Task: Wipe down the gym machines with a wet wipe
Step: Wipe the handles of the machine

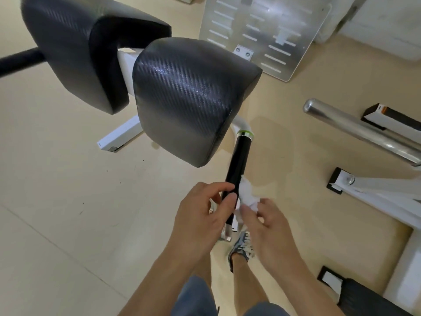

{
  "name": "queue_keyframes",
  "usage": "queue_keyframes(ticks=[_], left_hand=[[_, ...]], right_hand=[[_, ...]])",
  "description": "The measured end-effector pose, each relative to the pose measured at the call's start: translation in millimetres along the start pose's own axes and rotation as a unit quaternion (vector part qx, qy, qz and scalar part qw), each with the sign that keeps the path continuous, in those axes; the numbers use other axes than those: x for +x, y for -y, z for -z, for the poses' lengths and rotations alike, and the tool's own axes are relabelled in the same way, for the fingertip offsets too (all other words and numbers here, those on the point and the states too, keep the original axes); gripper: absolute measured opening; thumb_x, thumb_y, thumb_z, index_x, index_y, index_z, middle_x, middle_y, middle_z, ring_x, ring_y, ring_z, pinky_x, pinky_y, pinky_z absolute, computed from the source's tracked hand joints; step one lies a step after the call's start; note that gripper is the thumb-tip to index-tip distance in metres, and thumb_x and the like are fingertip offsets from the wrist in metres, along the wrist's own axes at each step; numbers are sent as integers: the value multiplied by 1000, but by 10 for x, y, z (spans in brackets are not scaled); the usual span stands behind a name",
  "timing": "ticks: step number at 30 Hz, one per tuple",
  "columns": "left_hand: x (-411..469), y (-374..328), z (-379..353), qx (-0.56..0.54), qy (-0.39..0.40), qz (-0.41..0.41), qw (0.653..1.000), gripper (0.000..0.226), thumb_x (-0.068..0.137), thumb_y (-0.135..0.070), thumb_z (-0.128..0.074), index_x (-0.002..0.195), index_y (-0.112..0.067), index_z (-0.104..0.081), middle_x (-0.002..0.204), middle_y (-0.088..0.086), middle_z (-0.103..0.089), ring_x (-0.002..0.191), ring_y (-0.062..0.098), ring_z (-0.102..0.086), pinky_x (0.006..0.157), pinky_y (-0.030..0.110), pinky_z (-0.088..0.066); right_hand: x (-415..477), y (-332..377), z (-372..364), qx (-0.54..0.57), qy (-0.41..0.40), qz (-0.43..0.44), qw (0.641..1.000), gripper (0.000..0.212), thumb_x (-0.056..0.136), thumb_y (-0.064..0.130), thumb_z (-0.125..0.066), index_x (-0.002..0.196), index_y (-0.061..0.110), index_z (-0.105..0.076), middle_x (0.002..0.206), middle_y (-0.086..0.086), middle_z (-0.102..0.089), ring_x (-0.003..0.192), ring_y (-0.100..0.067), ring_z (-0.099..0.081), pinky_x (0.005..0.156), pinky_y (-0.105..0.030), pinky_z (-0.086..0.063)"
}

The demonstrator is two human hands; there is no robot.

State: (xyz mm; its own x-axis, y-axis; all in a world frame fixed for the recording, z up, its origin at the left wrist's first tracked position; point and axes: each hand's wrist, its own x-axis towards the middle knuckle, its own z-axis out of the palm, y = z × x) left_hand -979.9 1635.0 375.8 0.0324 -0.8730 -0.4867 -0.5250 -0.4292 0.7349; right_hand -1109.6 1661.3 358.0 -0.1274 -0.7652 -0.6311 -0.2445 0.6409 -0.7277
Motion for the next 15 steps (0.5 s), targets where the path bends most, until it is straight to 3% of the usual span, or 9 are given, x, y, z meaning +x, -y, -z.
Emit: queue_keyframes(ticks=[2, 4, 6, 8, 10, 13, 15], left_hand=[[-79, -39, -19, -56, 11, 12, 998, 16, 89, -33, -63, 103, -37, -69, 83, -10, -65, 63, 1, -57, 59, 9, -42], [-161, -82, -69, -84, -13, 3, 996, 15, 89, -26, -65, 97, -35, -72, 80, -12, -69, 67, 5, -62, 60, 12, -45], [-211, -139, -99, -84, -69, -16, 994, 17, 89, -19, -66, 90, -33, -75, 78, -16, -70, 72, 6, -65, 62, 15, -48], [-214, -183, -104, -94, -117, -10, 989, 19, 89, -16, -65, 86, -32, -74, 77, -17, -70, 71, 4, -65, 61, 12, -47], [-199, -216, -69, -138, -156, 34, 977, 17, 91, -16, -62, 83, -28, -71, 76, -15, -69, 67, 3, -62, 59, 11, -46], [-176, -241, -19, -289, -146, 126, 938, 20, 96, -14, -55, 83, -18, -68, 76, -6, -68, 71, 6, -61, 65, 22, -50], [-155, -244, 1, -423, -119, 181, 880, 22, 96, -11, -51, 81, -13, -67, 83, 1, -71, 81, 12, -67, 73, 29, -50]], right_hand=[[15, 163, 56, 70, -7, -2, 997, 25, 96, 26, -53, 79, 10, -60, 83, 2, -54, 65, 1, -54, 60, -6, -40], [-15, 291, 58, 125, 12, -6, 992, 28, 98, 30, -49, 78, 11, -58, 81, -3, -53, 61, 2, -53, 57, -8, -41], [-43, 356, 13, 164, 18, -17, 986, 33, 98, 33, -47, 84, 7, -61, 82, -11, -60, 65, -6, -59, 58, -12, -45], [12, 352, 18, 250, -12, -46, 967, 32, 99, 34, -47, 94, 9, -67, 86, -7, -70, 75, -15, -66, 66, -22, -50], [114, 315, 115, 389, -51, -107, 914, 23, 98, 31, -50, 95, 17, -69, 83, 3, -72, 73, -11, -65, 67, -27, -48], [214, 263, 300, 561, -72, -149, 811, 14, 95, 22, -56, 95, 14, -67, 81, -2, -68, 65, -12, -59, 57, -24, -47], [232, 208, 348, 584, -66, -150, 795, 10, 94, 13, -56, 91, 11, -65, 80, -4, -68, 62, -12, -60, 53, -22, -48]])
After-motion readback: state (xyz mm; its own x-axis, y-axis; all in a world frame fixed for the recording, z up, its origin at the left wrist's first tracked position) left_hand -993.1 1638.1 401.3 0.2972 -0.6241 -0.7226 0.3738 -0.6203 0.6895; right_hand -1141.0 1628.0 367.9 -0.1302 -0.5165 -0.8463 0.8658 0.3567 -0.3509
